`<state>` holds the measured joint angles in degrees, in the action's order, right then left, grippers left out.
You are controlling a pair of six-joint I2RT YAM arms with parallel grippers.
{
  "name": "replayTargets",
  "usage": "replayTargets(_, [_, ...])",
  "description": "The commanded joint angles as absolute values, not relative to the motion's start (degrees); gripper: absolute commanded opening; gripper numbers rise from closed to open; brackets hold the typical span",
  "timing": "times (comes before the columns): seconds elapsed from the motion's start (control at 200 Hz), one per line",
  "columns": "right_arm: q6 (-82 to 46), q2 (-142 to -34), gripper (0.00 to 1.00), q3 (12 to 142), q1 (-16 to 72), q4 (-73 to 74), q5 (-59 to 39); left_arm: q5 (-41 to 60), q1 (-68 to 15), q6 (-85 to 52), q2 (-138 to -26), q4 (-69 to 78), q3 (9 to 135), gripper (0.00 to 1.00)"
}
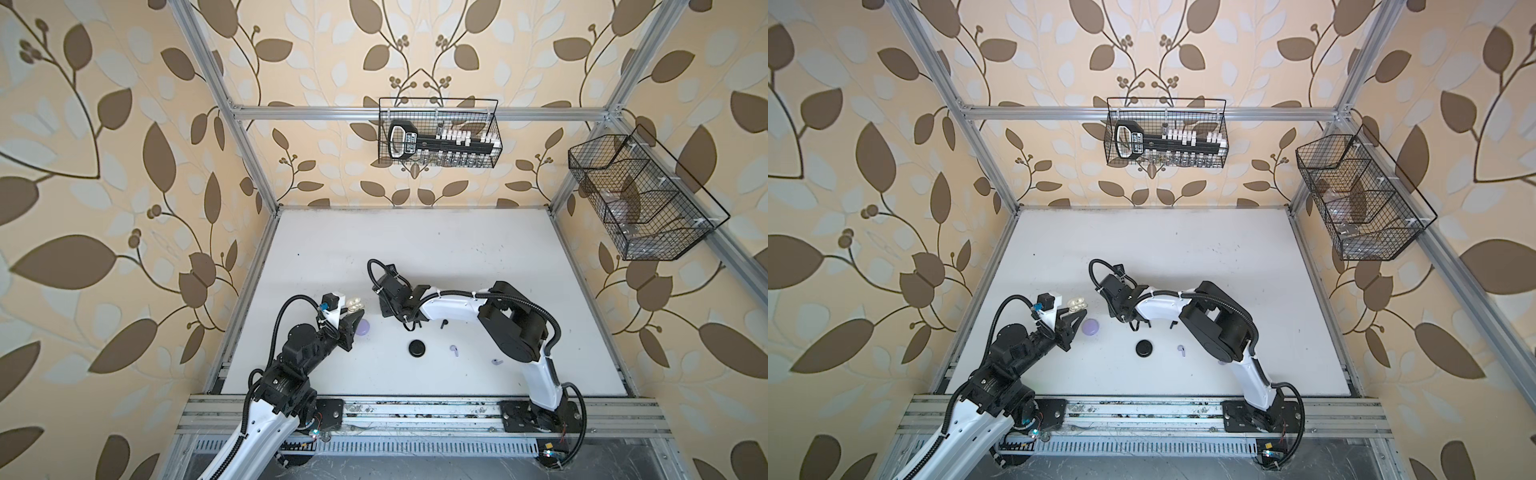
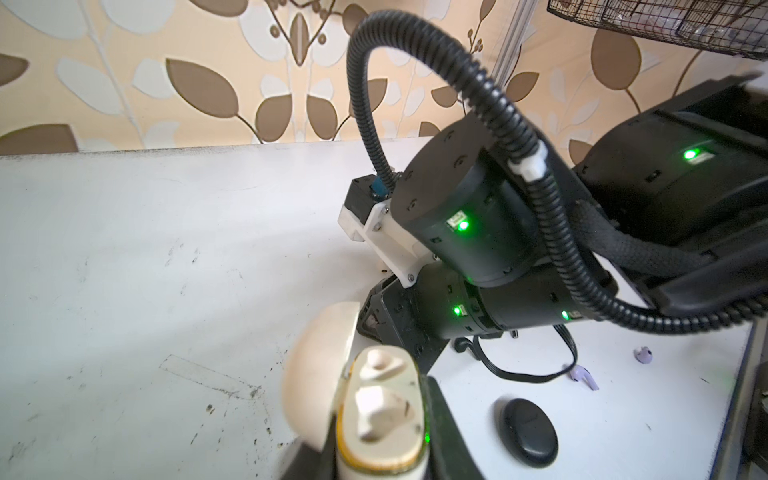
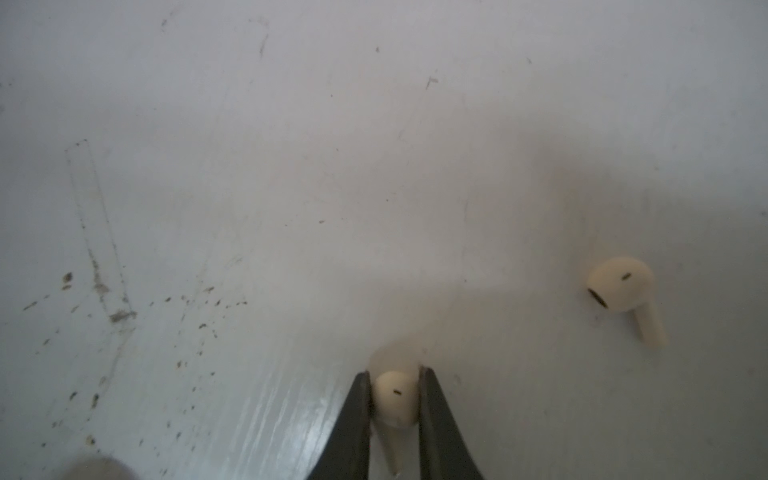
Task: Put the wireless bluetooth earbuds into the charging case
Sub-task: 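Lift the earbud and carry it toward the open case in the left gripper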
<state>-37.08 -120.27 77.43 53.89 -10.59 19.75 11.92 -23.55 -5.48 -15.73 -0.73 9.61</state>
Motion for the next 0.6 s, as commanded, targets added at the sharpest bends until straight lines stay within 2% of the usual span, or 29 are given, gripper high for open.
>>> replayTargets(0.0, [-40.1, -117.0, 0.18, 72.7, 53.9, -7.3, 19.4, 17.6, -23.4, -4.2, -18.5, 7.7, 8.7, 0.00])
replayTargets(0.145, [-42.0, -112.4, 0.17, 66.3, 53.0, -1.5, 19.6, 18.9, -23.4, -4.0, -26.5, 10.4, 11.0, 0.00])
replayTargets(0.41, [-44.9, -104.7, 0.14, 56.7, 51.2, 7.4, 20.8, 25.2, -23.4, -5.1, -46.4, 26.1, 12.4, 0.00])
replayTargets(0.595, [-46.5, -100.4, 0.13, 52.1, 50.7, 11.5, 21.9, 27.8, -23.6, -6.4, -53.7, 32.4, 13.2, 0.00])
